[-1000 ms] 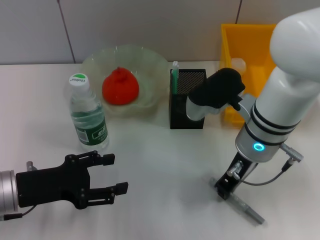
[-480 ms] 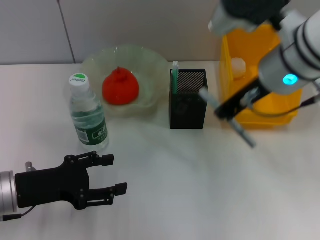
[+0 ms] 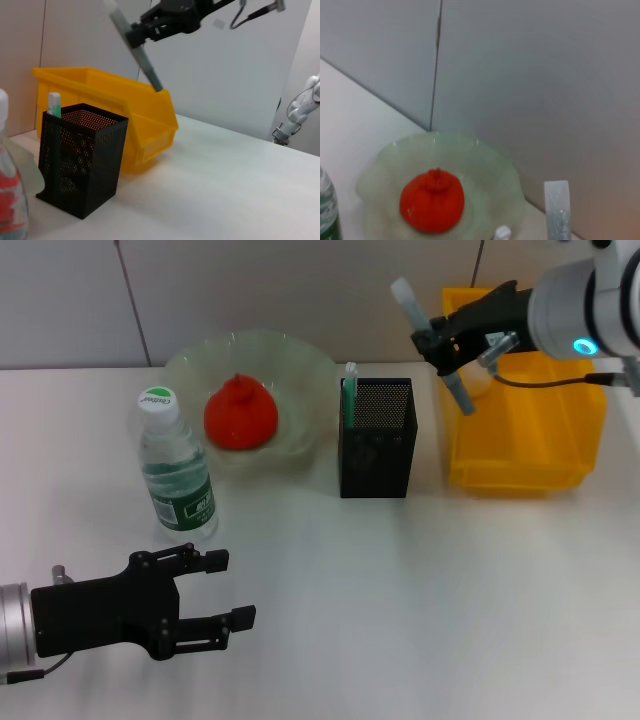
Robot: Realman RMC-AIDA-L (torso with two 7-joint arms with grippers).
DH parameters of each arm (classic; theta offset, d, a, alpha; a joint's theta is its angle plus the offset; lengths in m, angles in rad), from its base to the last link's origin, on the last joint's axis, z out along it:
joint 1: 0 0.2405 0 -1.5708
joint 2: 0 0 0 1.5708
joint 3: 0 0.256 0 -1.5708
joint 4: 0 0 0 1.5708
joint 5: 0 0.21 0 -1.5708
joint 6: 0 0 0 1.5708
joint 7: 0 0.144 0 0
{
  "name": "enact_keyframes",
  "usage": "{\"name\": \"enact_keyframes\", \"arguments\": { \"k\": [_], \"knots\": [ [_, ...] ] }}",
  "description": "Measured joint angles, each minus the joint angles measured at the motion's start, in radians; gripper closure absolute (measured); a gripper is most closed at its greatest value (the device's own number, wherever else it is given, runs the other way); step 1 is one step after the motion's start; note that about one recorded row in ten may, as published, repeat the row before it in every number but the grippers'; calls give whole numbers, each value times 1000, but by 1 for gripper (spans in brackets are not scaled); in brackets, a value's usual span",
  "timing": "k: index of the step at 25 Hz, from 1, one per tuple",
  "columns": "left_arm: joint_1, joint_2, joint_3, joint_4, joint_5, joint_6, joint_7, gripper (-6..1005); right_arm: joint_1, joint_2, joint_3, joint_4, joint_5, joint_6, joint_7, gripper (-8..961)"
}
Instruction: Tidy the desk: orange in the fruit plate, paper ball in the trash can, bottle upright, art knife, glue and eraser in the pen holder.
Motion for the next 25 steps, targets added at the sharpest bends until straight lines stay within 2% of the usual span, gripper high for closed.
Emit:
{"name": "enact_keyframes", "arguments": {
  "k": [1,2,4,7,9,25],
  "knots": [
    [0,0,0,0,0,0,-2,184,-17,0,-31,33,11,85,-23,812],
    [0,0,0,0,0,0,-2,185,-17,0,-31,33,11,85,-23,812],
    [0,0,0,0,-2,0,-3,185,-32,0,-76,77,26,182,-42,813],
    [0,0,0,0,-3,0,-4,185,-33,0,-94,99,30,224,-47,814],
    [0,0,0,0,-4,0,-5,185,-38,-2,-132,135,31,303,-58,814],
    [0,0,-1,0,-15,-2,-3,184,-40,-4,-243,315,59,576,-75,815]
  ]
}}
